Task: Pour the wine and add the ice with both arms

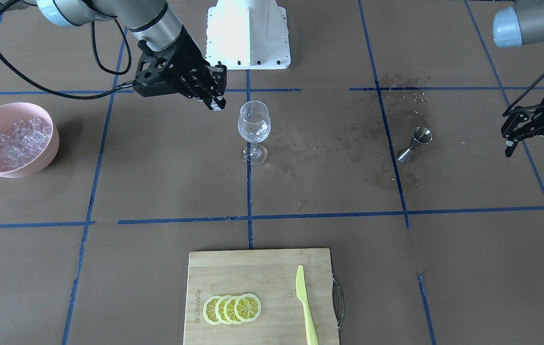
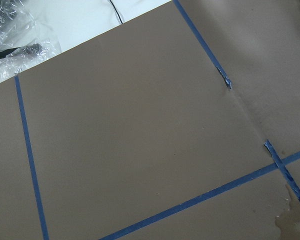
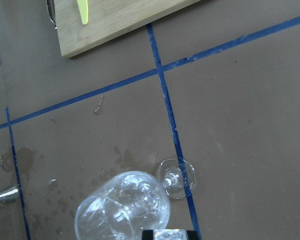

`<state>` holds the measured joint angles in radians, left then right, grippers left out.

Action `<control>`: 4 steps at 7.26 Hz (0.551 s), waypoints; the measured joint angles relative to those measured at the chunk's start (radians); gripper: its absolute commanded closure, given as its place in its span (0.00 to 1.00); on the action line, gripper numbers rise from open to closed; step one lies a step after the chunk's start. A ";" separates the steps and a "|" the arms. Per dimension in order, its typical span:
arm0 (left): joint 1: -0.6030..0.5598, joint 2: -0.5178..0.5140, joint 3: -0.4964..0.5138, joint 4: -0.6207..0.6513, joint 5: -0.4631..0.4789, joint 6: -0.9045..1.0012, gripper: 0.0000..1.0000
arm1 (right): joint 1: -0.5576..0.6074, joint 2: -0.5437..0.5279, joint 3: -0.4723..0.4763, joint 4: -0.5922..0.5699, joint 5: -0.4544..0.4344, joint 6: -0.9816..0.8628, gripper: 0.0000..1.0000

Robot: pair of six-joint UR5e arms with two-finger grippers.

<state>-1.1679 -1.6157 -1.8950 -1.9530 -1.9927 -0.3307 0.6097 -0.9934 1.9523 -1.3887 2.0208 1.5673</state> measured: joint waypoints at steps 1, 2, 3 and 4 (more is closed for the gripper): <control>-0.001 0.000 0.001 -0.001 0.000 0.000 0.00 | -0.006 0.032 -0.018 0.000 0.000 0.022 1.00; -0.001 0.000 0.001 -0.001 0.000 -0.001 0.00 | -0.009 0.060 -0.037 0.001 -0.001 0.031 1.00; -0.001 0.001 0.001 -0.001 -0.002 0.000 0.00 | -0.009 0.087 -0.063 0.002 -0.001 0.034 1.00; -0.001 0.002 -0.001 -0.001 -0.004 0.000 0.00 | -0.012 0.107 -0.087 0.003 -0.001 0.035 1.00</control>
<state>-1.1689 -1.6138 -1.8955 -1.9543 -1.9972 -0.3306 0.5978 -0.8861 1.8657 -1.3855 2.0203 1.6025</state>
